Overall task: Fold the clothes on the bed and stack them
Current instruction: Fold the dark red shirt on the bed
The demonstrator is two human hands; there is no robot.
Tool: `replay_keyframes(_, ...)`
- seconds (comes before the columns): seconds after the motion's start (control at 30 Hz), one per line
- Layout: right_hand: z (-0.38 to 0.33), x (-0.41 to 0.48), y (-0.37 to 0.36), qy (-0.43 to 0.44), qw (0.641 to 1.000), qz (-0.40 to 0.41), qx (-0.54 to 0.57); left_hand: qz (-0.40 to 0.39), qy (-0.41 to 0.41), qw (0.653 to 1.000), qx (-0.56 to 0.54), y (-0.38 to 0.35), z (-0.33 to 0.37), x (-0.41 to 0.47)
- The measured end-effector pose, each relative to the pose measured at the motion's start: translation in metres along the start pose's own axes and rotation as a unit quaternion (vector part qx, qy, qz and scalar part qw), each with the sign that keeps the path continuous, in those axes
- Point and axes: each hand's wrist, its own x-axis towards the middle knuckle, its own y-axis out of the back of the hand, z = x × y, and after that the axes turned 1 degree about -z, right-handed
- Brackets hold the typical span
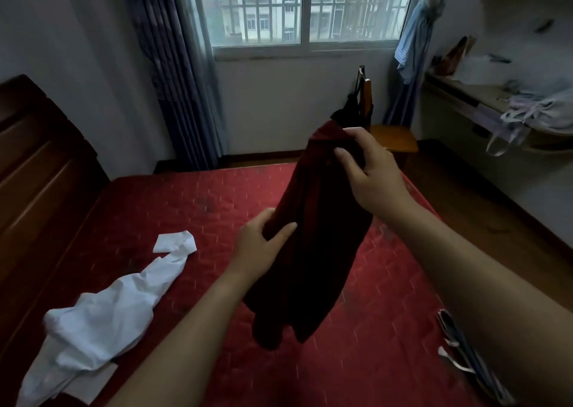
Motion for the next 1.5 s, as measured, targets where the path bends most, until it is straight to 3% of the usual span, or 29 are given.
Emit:
replay_keyframes(0.3,0.047,-0.03,0.021,-0.059,0.996,-0.032,-0.059,0.014,0.08,0.997,0.011,-0.061,-0.049,-0.04)
replay_keyframes(0.5,0.058,-0.039,0.052,-0.061,0.995,-0.05,-0.058,0.07,0.047,0.988,0.128,-0.097,-0.055,-0.061)
replay_keyframes(0.67,0.069,-0.049,0.078,-0.084,0.995,-0.053,-0.023,0.101,0.068,0.985,0.122,-0.128,-0.055,-0.07)
replay_keyframes(0.93,0.094,-0.059,0.114,-0.118,0.991,-0.057,0.021,0.022,0.078,0.987,0.136,-0.191,-0.063,-0.087)
replay_keyframes(1.13,0.108,-0.052,0.152,-0.114,0.992,-0.047,0.015,0.089,0.119,0.979,0.142,-0.244,-0.066,-0.065)
replay_keyframes(1.33,0.139,-0.051,0.19,-0.126,0.992,-0.005,0.011,0.157,0.15,0.974,0.062,-0.255,-0.06,-0.051)
replay_keyframes(1.5,0.167,-0.035,0.214,-0.123,0.99,0.073,0.001,0.218,0.068,0.969,0.095,-0.238,-0.034,-0.024)
